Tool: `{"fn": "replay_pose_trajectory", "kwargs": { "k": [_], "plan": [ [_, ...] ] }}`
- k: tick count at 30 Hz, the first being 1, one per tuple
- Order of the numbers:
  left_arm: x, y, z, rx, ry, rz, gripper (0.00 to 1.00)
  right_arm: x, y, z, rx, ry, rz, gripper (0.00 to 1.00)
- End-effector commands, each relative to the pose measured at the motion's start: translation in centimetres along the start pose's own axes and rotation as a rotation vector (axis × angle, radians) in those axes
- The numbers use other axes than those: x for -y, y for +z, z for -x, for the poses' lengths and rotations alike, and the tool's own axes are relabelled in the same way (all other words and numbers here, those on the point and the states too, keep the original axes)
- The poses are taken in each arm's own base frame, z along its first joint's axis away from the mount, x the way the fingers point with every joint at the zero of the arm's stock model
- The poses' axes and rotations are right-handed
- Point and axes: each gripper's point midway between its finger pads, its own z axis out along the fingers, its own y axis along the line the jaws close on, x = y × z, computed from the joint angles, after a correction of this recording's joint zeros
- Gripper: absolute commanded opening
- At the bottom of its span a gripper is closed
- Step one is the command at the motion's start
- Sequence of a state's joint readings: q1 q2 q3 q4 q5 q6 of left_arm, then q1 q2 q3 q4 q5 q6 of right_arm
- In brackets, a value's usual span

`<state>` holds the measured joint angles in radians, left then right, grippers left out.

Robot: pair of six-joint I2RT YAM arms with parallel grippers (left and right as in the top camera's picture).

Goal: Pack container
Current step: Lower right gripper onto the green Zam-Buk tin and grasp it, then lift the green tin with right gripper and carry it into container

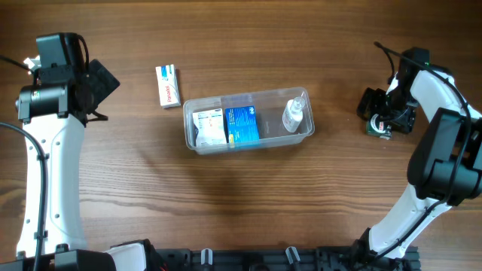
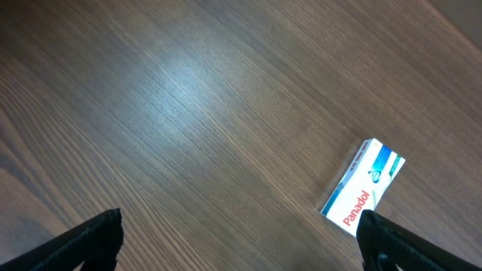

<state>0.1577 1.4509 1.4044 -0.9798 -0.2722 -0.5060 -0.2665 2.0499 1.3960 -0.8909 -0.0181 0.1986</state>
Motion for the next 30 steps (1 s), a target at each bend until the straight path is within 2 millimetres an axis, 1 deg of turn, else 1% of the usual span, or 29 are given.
{"fn": "replay_pose_trajectory", "kwargs": {
  "k": [1, 4, 7, 9, 12, 13, 14, 17, 21, 22, 26, 30],
  "plan": [
    [-0.2, -0.3, 0.5, 0.018, -0.004, 0.002, 1.00, 0.8, 0.6, -0.1, -0.002, 0.023, -0.039, 1.00],
    [-0.2, -0.3, 0.5, 0.018, -0.004, 0.002, 1.00, 0.8, 0.6, -0.1, -0.001, 0.011, -0.038, 0.99],
    [-0.2, -0.3, 0.5, 0.018, -0.004, 0.002, 1.00, 0.9, 0.7, -0.3, -0.008, -0.043, -0.043, 0.94],
    [-0.2, -0.3, 0.5, 0.018, -0.004, 0.002, 1.00, 1.0, 1.0, -0.6, -0.013, -0.044, -0.047, 0.92],
    [-0.2, -0.3, 0.5, 0.018, -0.004, 0.002, 1.00, 1.1, 1.4, -0.9, -0.020, -0.044, -0.048, 0.82],
    [-0.2, -0.3, 0.5, 0.018, -0.004, 0.002, 1.00, 1.1, 1.5, -1.0, -0.021, -0.043, -0.048, 0.74],
    [-0.2, -0.3, 0.5, 0.018, -0.004, 0.002, 1.00, 1.1, 1.5, -1.0, -0.020, -0.043, -0.048, 0.70],
    [-0.2, -0.3, 0.5, 0.018, -0.004, 0.002, 1.00, 1.0, 1.5, -0.8, -0.012, -0.039, -0.047, 0.67],
    [-0.2, -0.3, 0.5, 0.018, -0.004, 0.002, 1.00, 1.0, 0.9, -0.5, -0.001, -0.037, -0.044, 0.66],
    [-0.2, -0.3, 0.5, 0.018, -0.004, 0.002, 1.00, 0.9, 0.6, -0.3, 0.009, -0.036, -0.041, 0.66],
    [-0.2, -0.3, 0.5, 0.018, -0.004, 0.002, 1.00, 0.0, -2.1, 0.8, 0.071, -0.040, -0.002, 0.66],
    [-0.2, -0.3, 0.5, 0.018, -0.004, 0.002, 1.00, -1.0, -6.6, 1.6, 0.149, -0.045, 0.056, 0.66]
  ]
}}
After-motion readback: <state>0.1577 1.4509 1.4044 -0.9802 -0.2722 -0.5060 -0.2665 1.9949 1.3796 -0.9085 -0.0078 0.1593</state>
